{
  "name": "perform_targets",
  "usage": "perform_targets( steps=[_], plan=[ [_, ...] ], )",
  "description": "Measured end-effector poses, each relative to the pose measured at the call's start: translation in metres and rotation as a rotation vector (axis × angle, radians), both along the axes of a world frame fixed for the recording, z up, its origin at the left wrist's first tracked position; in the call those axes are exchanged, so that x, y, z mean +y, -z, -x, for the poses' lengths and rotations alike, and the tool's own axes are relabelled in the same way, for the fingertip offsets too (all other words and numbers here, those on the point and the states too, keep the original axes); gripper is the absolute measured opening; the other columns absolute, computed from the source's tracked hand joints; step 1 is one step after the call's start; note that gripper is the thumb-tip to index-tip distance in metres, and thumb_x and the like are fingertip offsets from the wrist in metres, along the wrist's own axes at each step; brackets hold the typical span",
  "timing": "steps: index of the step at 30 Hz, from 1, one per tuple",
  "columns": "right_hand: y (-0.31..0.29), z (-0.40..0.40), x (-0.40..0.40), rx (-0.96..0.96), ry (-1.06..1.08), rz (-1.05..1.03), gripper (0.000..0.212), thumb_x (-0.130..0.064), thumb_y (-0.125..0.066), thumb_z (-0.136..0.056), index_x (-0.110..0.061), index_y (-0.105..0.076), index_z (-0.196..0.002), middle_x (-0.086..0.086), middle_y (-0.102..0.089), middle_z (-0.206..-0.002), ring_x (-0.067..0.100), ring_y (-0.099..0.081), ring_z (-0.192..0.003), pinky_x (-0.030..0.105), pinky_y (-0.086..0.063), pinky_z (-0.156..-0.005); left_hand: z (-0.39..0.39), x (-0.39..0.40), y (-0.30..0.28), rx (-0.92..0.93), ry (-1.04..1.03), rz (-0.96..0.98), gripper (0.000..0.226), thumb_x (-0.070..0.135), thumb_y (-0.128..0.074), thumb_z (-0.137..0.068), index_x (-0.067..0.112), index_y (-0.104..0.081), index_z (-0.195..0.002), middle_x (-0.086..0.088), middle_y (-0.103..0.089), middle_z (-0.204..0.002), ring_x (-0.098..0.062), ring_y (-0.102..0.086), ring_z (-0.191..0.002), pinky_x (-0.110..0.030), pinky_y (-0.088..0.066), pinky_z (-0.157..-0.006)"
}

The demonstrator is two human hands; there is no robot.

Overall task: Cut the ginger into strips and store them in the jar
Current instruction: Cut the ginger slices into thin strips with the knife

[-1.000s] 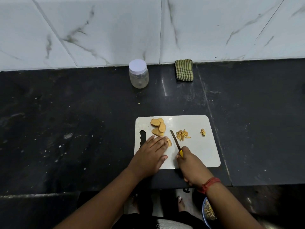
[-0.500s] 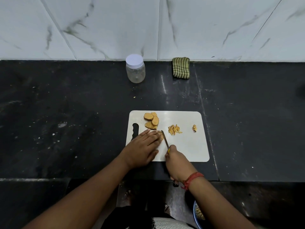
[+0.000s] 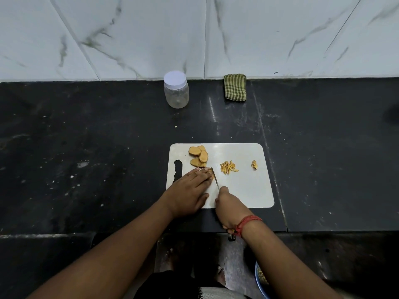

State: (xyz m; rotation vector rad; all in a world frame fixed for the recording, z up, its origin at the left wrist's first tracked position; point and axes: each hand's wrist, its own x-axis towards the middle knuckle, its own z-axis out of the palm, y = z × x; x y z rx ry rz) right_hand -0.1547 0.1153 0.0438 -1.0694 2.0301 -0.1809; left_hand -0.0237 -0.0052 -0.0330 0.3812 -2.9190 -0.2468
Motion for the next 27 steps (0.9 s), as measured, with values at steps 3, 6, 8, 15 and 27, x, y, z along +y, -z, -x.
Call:
perform_targets(
  steps=[3, 6, 8, 15, 27],
  plan=[
    [0.001, -0.003, 0.000, 0.003, 0.008, 0.007, 0.022, -0.001, -0.040, -0.093, 0.000, -0.037, -0.115, 0.022, -0.064, -0.099, 0.034, -0.062, -0.087, 0.030, -0.038, -0.064, 0.000, 0.002, 0.001, 0.014, 0.000, 0.000, 0.051, 0.034, -0.045, -0.101, 0.003, -0.057, -0.140, -0.015, -0.054, -0.146, -0.029, -0.045, -0.141, -0.039, -0.027, -0.124],
    [0.001, -0.002, -0.003, -0.003, 0.012, 0.007, 0.023, -0.002, -0.039, -0.094, 0.000, -0.036, -0.117, 0.021, -0.063, -0.099, 0.032, -0.060, -0.083, 0.029, -0.037, -0.064, 0.000, 0.000, 0.001, 0.023, -0.004, -0.010, 0.051, 0.034, -0.047, -0.100, 0.002, -0.058, -0.139, -0.015, -0.055, -0.145, -0.029, -0.046, -0.140, -0.040, -0.028, -0.123],
    [0.001, -0.002, 0.000, 0.000, 0.019, 0.017, 0.022, -0.004, -0.037, -0.096, 0.001, -0.036, -0.117, 0.016, -0.061, -0.093, 0.028, -0.055, -0.077, 0.029, -0.036, -0.065, 0.001, 0.000, 0.000, 0.024, -0.016, -0.015, 0.051, 0.033, -0.048, -0.100, 0.002, -0.058, -0.138, -0.015, -0.055, -0.145, -0.029, -0.047, -0.139, -0.040, -0.028, -0.123],
    [-0.002, -0.003, 0.000, -0.013, 0.030, 0.012, 0.017, -0.003, -0.038, -0.095, -0.002, -0.037, -0.112, 0.019, -0.063, -0.099, 0.025, -0.051, -0.074, 0.028, -0.036, -0.064, 0.000, 0.000, 0.001, 0.039, -0.031, -0.010, 0.050, 0.033, -0.050, -0.099, 0.003, -0.059, -0.138, -0.015, -0.056, -0.144, -0.028, -0.047, -0.139, -0.037, -0.027, -0.123],
    [-0.004, -0.007, 0.038, 0.014, 0.062, 0.009, 0.017, 0.000, -0.035, -0.088, -0.012, -0.032, -0.100, 0.009, -0.054, -0.091, 0.025, -0.059, -0.084, 0.032, -0.044, -0.069, 0.000, 0.003, 0.003, 0.034, -0.039, 0.003, 0.052, 0.033, -0.052, -0.098, 0.004, -0.056, -0.141, -0.014, -0.055, -0.145, -0.027, -0.044, -0.141, -0.038, -0.027, -0.124]
  ],
)
